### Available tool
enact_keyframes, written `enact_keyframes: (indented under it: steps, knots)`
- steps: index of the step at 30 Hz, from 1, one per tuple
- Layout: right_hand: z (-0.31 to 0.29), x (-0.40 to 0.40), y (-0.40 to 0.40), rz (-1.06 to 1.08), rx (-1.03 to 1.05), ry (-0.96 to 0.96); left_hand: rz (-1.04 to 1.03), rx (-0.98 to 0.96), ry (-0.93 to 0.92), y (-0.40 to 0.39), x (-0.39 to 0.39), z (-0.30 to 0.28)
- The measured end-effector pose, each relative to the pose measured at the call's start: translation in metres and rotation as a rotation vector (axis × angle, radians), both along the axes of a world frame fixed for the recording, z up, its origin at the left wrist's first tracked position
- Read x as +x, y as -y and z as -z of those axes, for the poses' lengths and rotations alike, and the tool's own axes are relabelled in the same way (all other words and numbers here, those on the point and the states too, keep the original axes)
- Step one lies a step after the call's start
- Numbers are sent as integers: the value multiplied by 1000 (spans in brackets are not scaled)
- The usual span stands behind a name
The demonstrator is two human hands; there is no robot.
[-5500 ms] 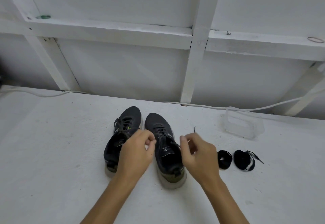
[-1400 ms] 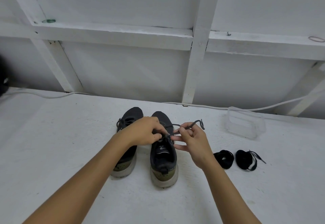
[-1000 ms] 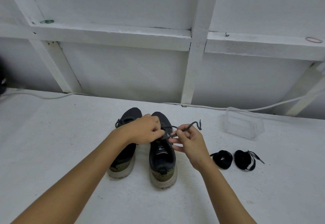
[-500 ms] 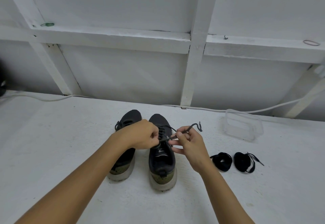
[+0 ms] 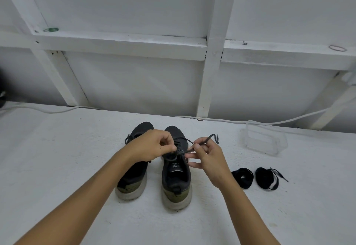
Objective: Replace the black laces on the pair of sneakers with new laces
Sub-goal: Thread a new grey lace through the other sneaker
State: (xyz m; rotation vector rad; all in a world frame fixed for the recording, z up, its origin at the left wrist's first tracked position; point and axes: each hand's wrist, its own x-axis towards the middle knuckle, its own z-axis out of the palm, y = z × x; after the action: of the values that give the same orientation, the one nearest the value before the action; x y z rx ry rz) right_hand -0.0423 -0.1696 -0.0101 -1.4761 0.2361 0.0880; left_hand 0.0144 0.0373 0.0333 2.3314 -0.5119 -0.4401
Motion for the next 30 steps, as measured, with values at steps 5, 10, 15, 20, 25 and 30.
enact_keyframes:
  steps: [5, 10, 15, 20, 25, 30]
  knots:
    - [-2, 1, 4, 9, 17, 12, -39, -190, -144, 2, -4, -3]
    - [0, -2, 1, -13, -7, -1, 139, 316, 432, 9, -1, -3]
    - [-1, -1, 2, -1, -3, -13, -33, 129, 754, 10, 10, 17]
    - [0, -3, 2, 7, 17, -36, -664, -537, 72, 11, 9, 6]
    - [2, -5, 2, 28, 55, -49, -768, -603, 327, -22, 23, -15]
    - [4, -3, 4, 95, -47, -136, -572, 423, 546, -59, 13, -15]
